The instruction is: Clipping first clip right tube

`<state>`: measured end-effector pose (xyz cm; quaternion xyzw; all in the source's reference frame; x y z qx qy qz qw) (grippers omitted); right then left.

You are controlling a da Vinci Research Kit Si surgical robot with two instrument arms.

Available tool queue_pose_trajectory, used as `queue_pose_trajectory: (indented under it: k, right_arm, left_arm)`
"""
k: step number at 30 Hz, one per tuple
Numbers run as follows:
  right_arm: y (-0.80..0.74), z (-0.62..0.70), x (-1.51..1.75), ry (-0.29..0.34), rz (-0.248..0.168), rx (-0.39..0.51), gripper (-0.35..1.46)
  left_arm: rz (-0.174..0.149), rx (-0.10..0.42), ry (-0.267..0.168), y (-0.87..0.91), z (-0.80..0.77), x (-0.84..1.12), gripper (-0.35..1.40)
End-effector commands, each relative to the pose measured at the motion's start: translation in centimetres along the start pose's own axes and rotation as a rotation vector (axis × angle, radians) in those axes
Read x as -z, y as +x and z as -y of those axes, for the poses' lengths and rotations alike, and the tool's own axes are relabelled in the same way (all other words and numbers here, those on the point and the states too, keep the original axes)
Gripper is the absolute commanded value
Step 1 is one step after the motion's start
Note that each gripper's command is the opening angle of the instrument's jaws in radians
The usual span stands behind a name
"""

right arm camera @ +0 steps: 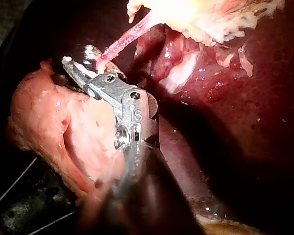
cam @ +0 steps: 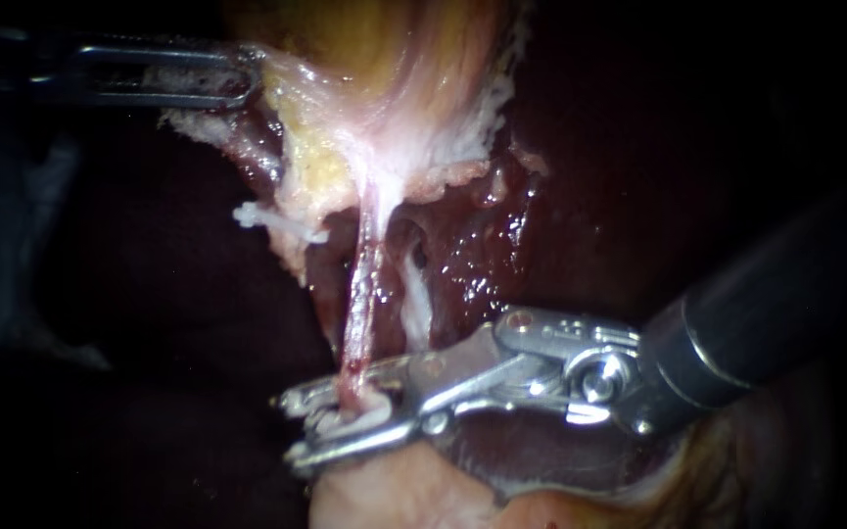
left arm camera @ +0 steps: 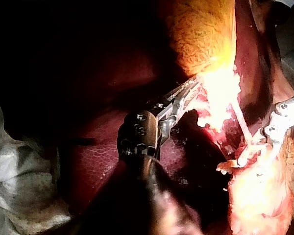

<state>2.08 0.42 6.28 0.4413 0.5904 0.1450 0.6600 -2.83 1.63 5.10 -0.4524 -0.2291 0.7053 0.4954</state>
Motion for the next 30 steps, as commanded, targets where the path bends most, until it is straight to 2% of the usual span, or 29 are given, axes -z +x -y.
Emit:
queue_pose_trajectory:
  k: [1, 9, 12, 17, 30]
  right_arm:
    - [0.01, 0.0, 0.01, -0.002, -0.002, 0.0, 0.09]
    - [0.03, -0.03, 0.05, -0.024, 0.002, -0.002, -0.16]
    - [0.02, -0.05, 0.08, -0.043, -0.006, -0.008, -0.34]
    - [0.0, -0.09, 0.15, -0.048, -0.008, -0.02, -0.35]
    - [-0.05, -0.1, 0.16, -0.047, -0.006, -0.023, -0.35]
  left_arm:
    - [0.0, 0.0, 0.0, 0.0, 0.0, 0.0, -0.35]
    - [0.0, 0.0, 0.0, 0.0, 0.0, 0.0, -0.35]
    - [0.0, 0.0, 0.0, 0.0, 0.0, 0.0, -0.35]
    - [0.0, 0.0, 0.0, 0.0, 0.0, 0.0, -0.35]
    - [0.0, 0.0, 0.0, 0.0, 0.0, 0.0, -0.35]
